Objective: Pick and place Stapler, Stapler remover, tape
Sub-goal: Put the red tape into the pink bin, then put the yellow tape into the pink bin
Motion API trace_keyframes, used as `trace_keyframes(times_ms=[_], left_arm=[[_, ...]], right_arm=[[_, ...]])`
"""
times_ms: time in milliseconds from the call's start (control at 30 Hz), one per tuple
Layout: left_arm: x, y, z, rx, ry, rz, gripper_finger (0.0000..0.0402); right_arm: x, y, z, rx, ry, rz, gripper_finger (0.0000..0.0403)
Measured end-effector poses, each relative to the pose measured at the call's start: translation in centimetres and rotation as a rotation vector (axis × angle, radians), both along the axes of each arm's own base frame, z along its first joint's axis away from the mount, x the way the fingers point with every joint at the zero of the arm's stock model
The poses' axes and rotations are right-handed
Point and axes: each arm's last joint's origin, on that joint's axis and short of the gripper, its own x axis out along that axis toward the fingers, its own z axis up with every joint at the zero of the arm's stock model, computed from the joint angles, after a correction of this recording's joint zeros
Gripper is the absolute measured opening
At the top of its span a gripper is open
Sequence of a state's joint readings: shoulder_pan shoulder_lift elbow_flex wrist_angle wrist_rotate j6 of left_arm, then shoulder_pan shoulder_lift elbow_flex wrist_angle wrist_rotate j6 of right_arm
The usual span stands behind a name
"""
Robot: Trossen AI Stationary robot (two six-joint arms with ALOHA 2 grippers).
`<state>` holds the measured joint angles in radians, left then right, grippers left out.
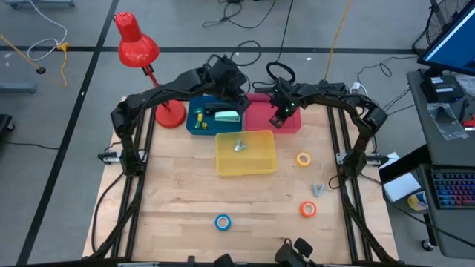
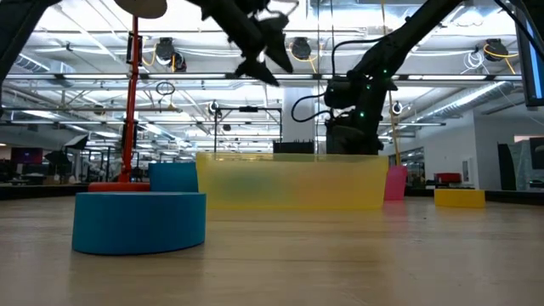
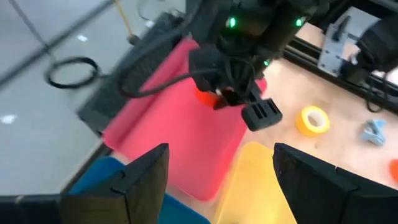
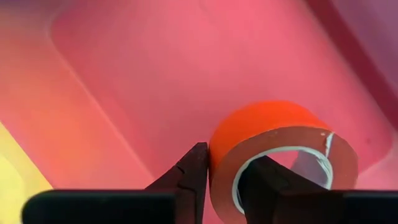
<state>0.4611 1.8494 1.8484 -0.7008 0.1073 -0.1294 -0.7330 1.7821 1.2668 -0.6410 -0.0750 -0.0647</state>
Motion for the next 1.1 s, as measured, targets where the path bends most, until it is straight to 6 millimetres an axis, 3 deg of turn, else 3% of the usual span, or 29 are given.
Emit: trace_keyframes(times_ms=[133,333,600,833,1100], left_arm=[[-0.5,-1.5,0.7,0.059,-0.007,0.063,0.0286],[-2.0,-4.1,-2.2,-0.007,-0.117,0.09,0.0283],[-6.8,-9.7,-4.3,-0.033,-0.334,0.084,0.0283],[-10.4,-16.5,-6.3,-0.054,-0.438,0.082,0.0284],[-13.0,-23.3,-8.2,-0.002,-0.479,0.014,0.0285]], right_arm=[[-0.3,0.3,-0.6,0.016,0.019,0.001,0.0084],[-0.4,0.5,-0.9,0.021,0.024,0.008,0.0115],[-0.3,0.6,-0.7,-0.042,0.074,0.006,0.0201],[-1.0,1.5,2.3,-0.071,-0.003,-0.057,0.0223],[-2.9,7.6,7.7,-0.029,-0.004,-0.011,0.0213]])
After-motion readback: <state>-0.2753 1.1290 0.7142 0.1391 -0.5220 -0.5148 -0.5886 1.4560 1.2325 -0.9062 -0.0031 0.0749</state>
